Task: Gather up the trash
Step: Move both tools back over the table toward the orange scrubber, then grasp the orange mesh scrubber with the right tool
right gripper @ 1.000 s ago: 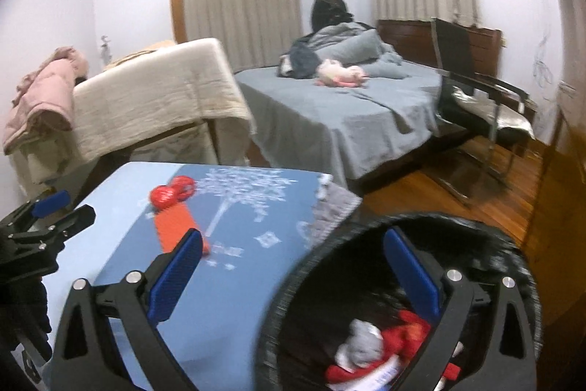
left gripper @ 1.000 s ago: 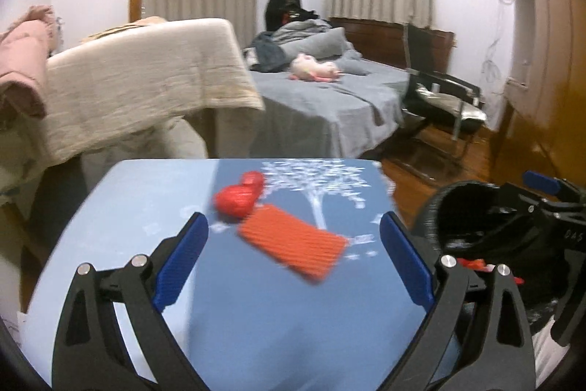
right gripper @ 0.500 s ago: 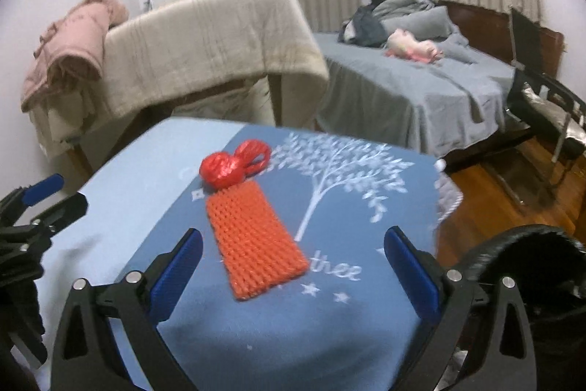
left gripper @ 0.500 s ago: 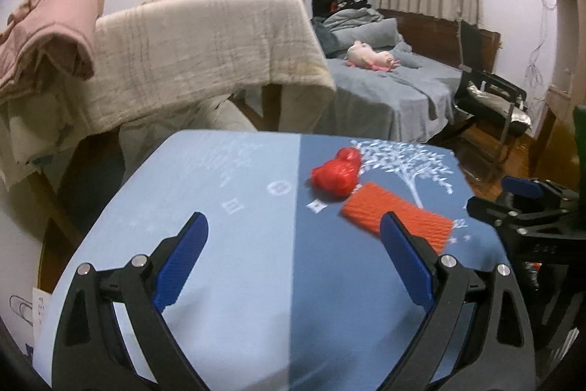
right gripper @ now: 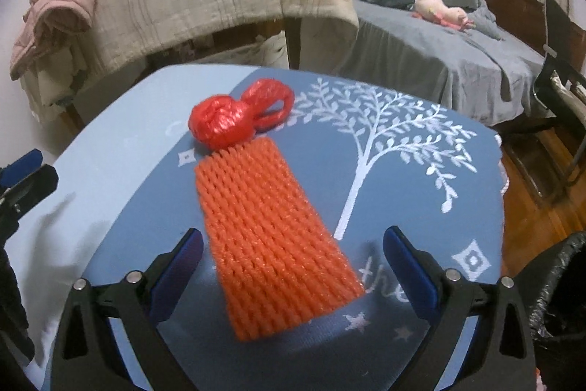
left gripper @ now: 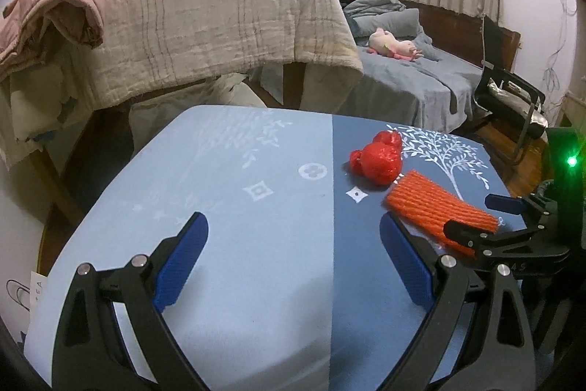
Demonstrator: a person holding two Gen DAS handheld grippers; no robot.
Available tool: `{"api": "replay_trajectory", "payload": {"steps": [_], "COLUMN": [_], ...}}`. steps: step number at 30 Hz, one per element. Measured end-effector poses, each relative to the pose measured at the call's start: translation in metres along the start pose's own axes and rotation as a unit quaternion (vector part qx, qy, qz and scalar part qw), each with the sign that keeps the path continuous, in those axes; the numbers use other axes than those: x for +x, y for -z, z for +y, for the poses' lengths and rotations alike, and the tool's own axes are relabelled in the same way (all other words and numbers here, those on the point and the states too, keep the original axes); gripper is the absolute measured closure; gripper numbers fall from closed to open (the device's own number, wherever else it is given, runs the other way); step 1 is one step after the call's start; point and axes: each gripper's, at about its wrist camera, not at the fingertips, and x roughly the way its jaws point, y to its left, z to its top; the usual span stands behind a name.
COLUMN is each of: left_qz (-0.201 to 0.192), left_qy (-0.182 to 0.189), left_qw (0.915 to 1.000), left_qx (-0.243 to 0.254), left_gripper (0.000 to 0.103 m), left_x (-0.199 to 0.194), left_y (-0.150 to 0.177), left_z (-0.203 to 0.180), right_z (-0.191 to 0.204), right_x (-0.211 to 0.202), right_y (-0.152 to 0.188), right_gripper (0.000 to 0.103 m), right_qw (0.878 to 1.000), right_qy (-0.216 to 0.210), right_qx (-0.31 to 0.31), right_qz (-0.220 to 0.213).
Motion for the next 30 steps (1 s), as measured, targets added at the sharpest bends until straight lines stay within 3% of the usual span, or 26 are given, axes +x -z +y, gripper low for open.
{"api": "replay_trajectory", "payload": {"steps": [8, 15, 21, 30], "left_qz": [0.007, 0.008, 0.005, -0.004], "left_qy": [0.003, 0.011, 0.024, 0.042], "left_qw": [1.0000, 0.9999, 0.9997, 0.9987], "left_qx": [-0.001, 0.003, 0.008, 0.028], "left_gripper": [0.011, 0.011, 0.011, 0.011], "left_x": [0.007, 0.010, 0.016, 0.044], "left_y": [0.001, -0.001, -0.008, -0.031], "left_z": [-0.001, -0.009, -0.022, -0.050], "right_z": [0.009, 0.006, -0.008, -0.048], "right_x": [0.004, -0.006, -0.027, -0.040], "right_y": [0.003, 0.007, 0.003, -0.012], "right_gripper": [0.040, 0.080, 0.084, 0.084], "right_qw": [0.999, 0.998, 0.998, 0.996], "right_qy": [-0.027, -0.064, -0.066, -0.015], "right_qx": [-0.021, -0.007, 0.019, 0.077], "right_qz": [0.017, 0.011, -0.010, -0.037]}}
